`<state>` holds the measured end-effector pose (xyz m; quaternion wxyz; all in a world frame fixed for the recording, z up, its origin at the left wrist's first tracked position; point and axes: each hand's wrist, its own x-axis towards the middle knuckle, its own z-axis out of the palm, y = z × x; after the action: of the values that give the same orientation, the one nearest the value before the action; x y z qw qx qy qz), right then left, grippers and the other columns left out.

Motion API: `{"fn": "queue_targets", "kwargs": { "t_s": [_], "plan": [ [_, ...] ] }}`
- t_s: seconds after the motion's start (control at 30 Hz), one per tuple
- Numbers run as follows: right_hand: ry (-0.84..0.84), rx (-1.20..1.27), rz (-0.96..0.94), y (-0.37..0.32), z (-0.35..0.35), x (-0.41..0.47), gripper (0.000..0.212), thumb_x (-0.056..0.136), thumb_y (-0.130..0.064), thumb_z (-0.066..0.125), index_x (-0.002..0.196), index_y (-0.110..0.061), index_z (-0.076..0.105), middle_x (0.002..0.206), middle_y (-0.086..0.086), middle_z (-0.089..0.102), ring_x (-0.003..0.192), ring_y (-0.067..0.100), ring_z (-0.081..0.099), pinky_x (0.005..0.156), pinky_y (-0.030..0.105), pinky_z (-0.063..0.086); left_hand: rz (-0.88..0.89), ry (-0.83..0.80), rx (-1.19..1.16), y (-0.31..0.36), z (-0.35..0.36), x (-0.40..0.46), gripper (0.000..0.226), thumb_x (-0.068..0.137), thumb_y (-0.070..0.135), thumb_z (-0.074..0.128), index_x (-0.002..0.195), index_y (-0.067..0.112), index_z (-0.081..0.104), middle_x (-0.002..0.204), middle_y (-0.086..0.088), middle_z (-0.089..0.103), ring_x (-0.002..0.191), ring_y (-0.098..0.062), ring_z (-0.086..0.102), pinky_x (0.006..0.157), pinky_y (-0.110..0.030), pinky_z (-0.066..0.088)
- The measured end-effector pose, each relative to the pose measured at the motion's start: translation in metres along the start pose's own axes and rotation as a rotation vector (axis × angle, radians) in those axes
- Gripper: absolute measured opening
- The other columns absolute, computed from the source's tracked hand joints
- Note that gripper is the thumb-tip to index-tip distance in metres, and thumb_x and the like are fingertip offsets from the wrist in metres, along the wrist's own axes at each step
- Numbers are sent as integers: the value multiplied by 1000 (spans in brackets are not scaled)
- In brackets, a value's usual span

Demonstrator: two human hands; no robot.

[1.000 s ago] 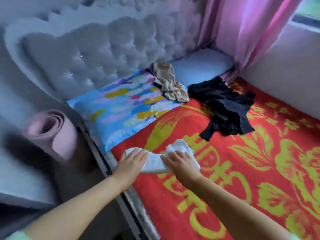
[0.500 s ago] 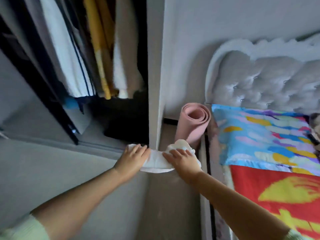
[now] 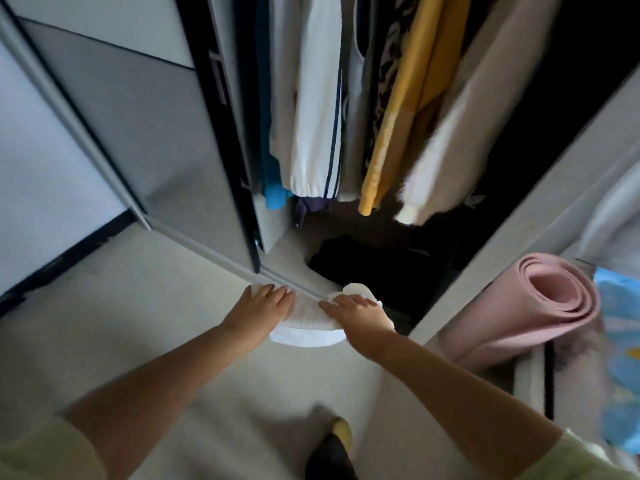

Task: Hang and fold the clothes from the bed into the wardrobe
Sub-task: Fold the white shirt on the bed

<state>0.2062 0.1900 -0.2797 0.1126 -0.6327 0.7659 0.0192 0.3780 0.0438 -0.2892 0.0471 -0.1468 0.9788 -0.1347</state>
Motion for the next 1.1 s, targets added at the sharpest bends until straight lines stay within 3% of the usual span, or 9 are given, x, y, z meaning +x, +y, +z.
{"fn": "queue_targets", "kwargs": {
  "t_s": [0.1,0.2,0.33,0.53,0.7,0.8,0.9,1.0,1.1],
  "plan": [
    [-25,27,10,17,8,42,62,92,-5,40,147,-30,28,142,3,40,129,29,39,104,40,36,4,-54,10,-26,27,37,57,43,2,58,99,10,64,86,-4,67,73,-25,65,51,-32,52],
    [-106,59,29,44,21,80,63,90,-4,42,146,-30,29,139,3,42,127,29,41,101,42,41,51,-190,-53,-44,57,84,88,30,6,81,112,12,47,93,-2,66,78,-24,65,55,-32,54],
    [-186,51,37,86,43,132,68,90,-1,42,147,-33,24,141,0,40,128,28,42,96,40,44,100,-364,-144,-53,93,148,77,74,9,71,139,13,30,133,-5,45,119,-28,48,91,-39,46],
    [-260,102,116,137,91,209,69,88,-2,43,146,-36,27,143,-3,39,130,26,41,99,37,42,187,-460,-155,-74,170,235,77,76,13,72,140,13,30,134,-7,46,119,-29,49,95,-41,46],
    [-215,-21,136,209,163,313,61,91,-3,42,145,-31,34,140,4,45,123,32,49,96,42,45,281,-224,-109,-97,266,344,57,74,9,57,130,16,52,115,-3,61,96,-21,63,79,-29,54],
    [-122,-48,215,257,202,370,59,92,-5,42,145,-30,35,139,7,46,125,32,47,103,43,38,224,-214,-104,-101,331,419,63,89,7,49,148,18,27,142,-6,42,125,-27,47,102,-33,38],
    [146,-21,304,298,240,422,50,92,-11,38,140,-23,46,140,10,48,126,33,47,103,39,35,163,-58,-119,-103,382,486,66,91,-1,40,151,18,20,150,-10,33,135,-31,34,112,-36,26],
    [287,-67,365,310,306,458,60,82,-20,22,131,-16,56,139,18,48,123,43,47,100,53,37,127,145,-144,-96,451,521,60,85,-4,32,143,10,39,141,-20,45,127,-43,44,103,-47,40],
    [185,-66,490,317,403,474,64,81,-22,17,134,-21,54,142,20,45,126,54,40,94,74,30,124,36,-90,-63,559,537,65,71,4,28,128,10,59,122,-21,62,105,-43,62,68,-62,52]
  ]
}}
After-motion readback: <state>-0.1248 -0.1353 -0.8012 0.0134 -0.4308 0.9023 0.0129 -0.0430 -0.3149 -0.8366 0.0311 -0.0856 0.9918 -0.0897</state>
